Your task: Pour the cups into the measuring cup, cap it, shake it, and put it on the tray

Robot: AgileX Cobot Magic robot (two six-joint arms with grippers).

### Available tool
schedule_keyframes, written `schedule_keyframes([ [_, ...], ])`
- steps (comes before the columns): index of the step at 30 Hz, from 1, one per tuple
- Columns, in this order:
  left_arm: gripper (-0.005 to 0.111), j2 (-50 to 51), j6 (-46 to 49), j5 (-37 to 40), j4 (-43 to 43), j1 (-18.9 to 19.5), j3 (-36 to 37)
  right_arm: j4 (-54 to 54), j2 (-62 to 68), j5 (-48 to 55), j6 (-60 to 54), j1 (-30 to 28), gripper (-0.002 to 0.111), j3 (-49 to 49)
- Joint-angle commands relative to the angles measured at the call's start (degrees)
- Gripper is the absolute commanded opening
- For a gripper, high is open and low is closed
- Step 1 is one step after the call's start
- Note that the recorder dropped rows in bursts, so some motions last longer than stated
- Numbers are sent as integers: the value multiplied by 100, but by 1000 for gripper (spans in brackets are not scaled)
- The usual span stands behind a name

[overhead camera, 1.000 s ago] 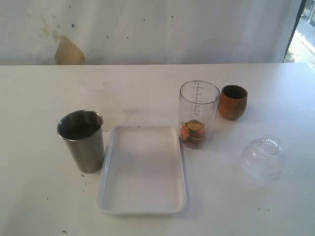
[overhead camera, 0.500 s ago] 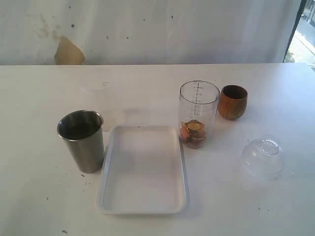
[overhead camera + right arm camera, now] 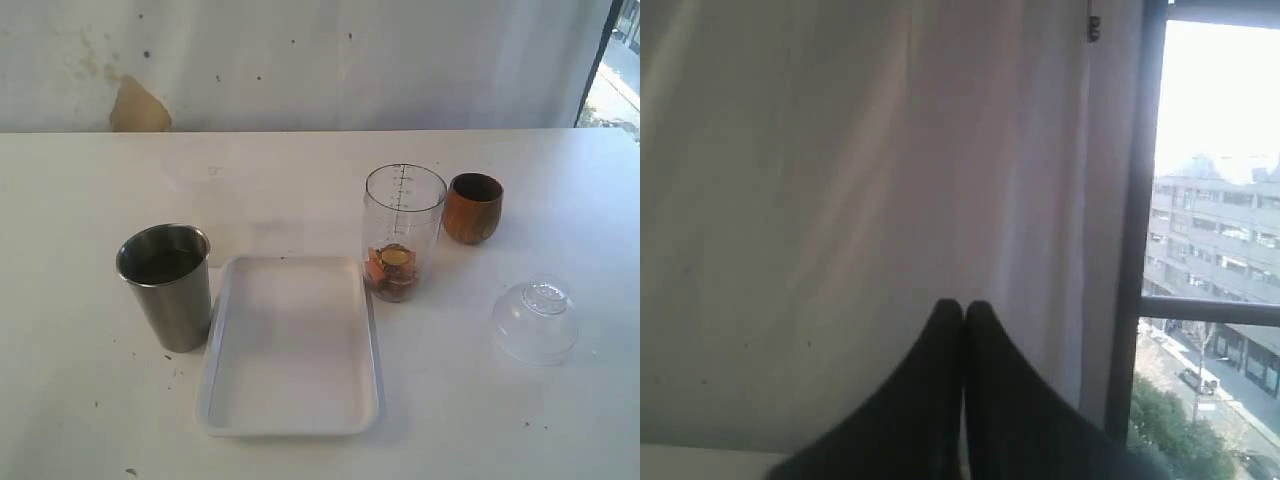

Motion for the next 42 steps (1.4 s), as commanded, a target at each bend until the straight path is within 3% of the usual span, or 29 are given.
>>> schedule_keyframes([
  [1,0,-28,-25,-12,-38,24,37,1977,-168,-267,-1982,38,0,321],
  [6,0,-28,-25,-12,-38,24,37,5249,-316,-1631,-5822,38,0,937],
  [9,0,-28,-25,-12,-38,24,37,6170,-388,-2238,-6981,38,0,1430],
  [16,0,-28,-25,-12,-38,24,37,6446,-530,-1826,-7091,8,0,2331],
  [23,0,-28,-25,-12,-38,24,37,8279,-1136,-1424,-8259,-167,0,2974],
  [30,0,-28,-25,-12,-38,24,37,8394,-1299,-865,-8452,-167,0,2974],
  [42,0,-28,-24,-28,-38,24,37,8386,-1815,1137,-8166,-462,0,2974],
])
